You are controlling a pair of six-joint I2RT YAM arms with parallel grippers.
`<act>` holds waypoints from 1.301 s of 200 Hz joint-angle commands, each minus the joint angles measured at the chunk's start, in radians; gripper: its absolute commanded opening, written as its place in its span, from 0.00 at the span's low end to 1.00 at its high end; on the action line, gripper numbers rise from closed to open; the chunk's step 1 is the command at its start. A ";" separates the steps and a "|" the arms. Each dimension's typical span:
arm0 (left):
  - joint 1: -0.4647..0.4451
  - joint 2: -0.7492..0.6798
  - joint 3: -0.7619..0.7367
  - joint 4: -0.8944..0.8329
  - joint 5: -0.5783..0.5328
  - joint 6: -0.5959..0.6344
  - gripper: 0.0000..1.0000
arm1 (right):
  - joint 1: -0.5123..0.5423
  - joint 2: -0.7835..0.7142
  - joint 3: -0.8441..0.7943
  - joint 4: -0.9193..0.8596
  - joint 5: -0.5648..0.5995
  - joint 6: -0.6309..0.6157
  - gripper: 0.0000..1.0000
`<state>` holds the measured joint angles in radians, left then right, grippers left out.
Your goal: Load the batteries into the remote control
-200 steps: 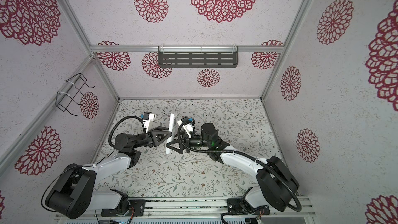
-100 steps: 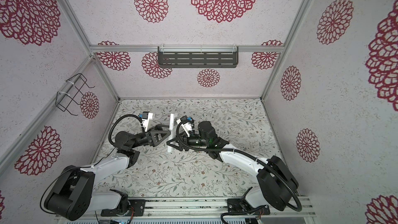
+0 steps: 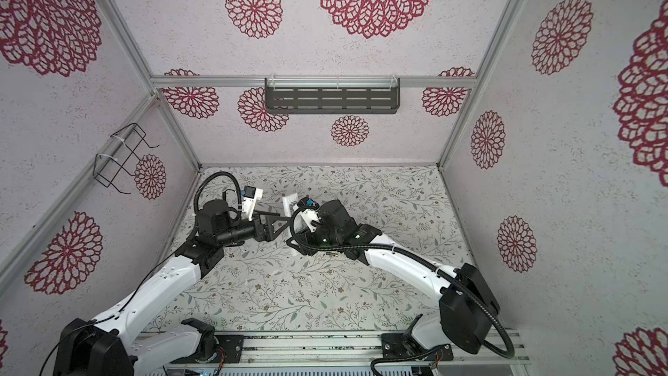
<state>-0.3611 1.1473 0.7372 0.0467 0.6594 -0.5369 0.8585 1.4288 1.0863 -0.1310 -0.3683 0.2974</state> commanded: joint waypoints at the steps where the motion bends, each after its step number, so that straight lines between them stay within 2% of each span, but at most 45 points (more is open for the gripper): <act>1: -0.013 0.018 0.032 -0.108 -0.034 0.081 0.97 | 0.024 0.011 0.055 -0.069 0.054 -0.066 0.41; 30: -0.017 0.032 0.045 -0.101 -0.039 0.089 0.84 | 0.056 0.056 0.113 -0.155 0.090 -0.099 0.40; 66: -0.024 0.027 0.048 -0.127 -0.096 0.110 0.67 | 0.076 0.101 0.161 -0.229 0.146 -0.112 0.39; 105: -0.023 -0.004 0.028 -0.127 -0.156 0.123 0.45 | 0.086 0.124 0.181 -0.249 0.160 -0.118 0.39; 130: -0.023 -0.013 0.021 -0.122 -0.170 0.124 0.37 | 0.089 0.133 0.193 -0.265 0.167 -0.131 0.39; 151: -0.023 -0.010 0.016 -0.119 -0.169 0.121 0.24 | 0.093 0.131 0.194 -0.272 0.171 -0.146 0.39; 170: -0.023 -0.012 0.003 -0.102 -0.170 0.110 0.17 | 0.093 0.112 0.184 -0.258 0.157 -0.160 0.41; 188: -0.015 -0.025 -0.012 -0.079 -0.177 0.093 0.17 | 0.093 0.083 0.162 -0.237 0.136 -0.165 0.52; 203: -0.001 -0.053 -0.029 -0.070 -0.203 0.079 0.16 | 0.081 0.039 0.125 -0.208 0.121 -0.159 0.74; 224: 0.028 -0.130 -0.073 -0.052 -0.245 0.051 0.17 | 0.038 -0.059 0.024 -0.107 0.062 -0.097 0.97; 241: 0.038 -0.203 -0.114 -0.028 -0.286 0.026 0.16 | -0.002 -0.117 -0.052 -0.001 -0.002 -0.025 0.99; 260: 0.040 -0.284 -0.162 0.025 -0.311 0.000 0.09 | -0.026 -0.120 -0.083 0.087 -0.027 0.083 0.99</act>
<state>-0.3279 0.9539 0.6128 -0.0334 0.4065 -0.5041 0.8673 1.3346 1.0267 -0.2184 -0.3180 0.2352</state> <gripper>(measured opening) 0.228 0.988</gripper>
